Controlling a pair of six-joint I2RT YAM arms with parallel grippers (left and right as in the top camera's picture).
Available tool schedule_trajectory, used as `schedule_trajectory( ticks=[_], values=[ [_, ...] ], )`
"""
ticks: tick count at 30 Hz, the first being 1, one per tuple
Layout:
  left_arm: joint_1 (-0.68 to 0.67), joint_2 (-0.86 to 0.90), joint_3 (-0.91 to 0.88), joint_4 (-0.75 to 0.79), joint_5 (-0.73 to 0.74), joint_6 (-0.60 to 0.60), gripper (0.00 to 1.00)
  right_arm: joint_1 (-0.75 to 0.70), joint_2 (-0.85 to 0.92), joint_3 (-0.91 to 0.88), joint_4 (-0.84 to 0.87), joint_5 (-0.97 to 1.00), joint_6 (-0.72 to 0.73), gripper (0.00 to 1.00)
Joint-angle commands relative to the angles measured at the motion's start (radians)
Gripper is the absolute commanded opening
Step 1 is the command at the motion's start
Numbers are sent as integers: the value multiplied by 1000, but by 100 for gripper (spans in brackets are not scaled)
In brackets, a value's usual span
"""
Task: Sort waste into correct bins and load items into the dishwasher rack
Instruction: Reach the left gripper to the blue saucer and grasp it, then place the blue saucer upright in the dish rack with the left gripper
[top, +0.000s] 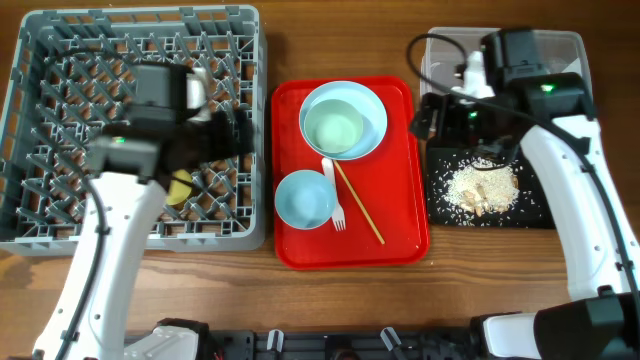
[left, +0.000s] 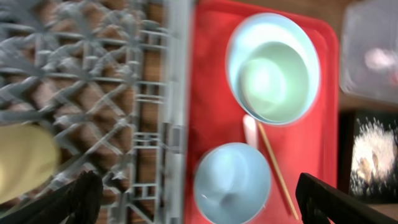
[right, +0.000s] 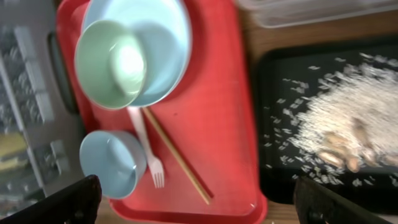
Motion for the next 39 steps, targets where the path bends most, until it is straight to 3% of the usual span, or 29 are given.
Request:
schedule_trajectory(
  ticks=[1, 3, 9, 19, 22, 25, 32, 36, 39],
  values=[
    [-161, 21, 9, 82, 24, 9, 98, -101, -32, 20, -31, 62, 45, 100],
    [-238, 50, 9, 124, 0, 9, 88, -143, -32, 20, -43, 62, 44, 100],
    [-438, 269, 9, 143, -40, 9, 85, -179, -31, 19, -56, 63, 41, 100],
    [-532, 563, 9, 138, -61, 8, 46, -179, -31, 19, -64, 63, 41, 100],
    [-535, 584, 9, 132, -73, 8, 18, -179, -31, 19, -65, 63, 41, 100],
    [-535, 584, 9, 131, -73, 8, 4, -179, -31, 19, -67, 63, 41, 100],
    [-534, 504, 32, 61, -73, 9, 4, -179, -31, 19, -72, 63, 41, 100],
    [-513, 342, 109, 1, -72, 13, 4, -179, -31, 19, -71, 63, 41, 100],
    [-423, 186, 147, -5, -28, 103, 4, -179, -31, 19, -72, 63, 41, 100]
  ],
)
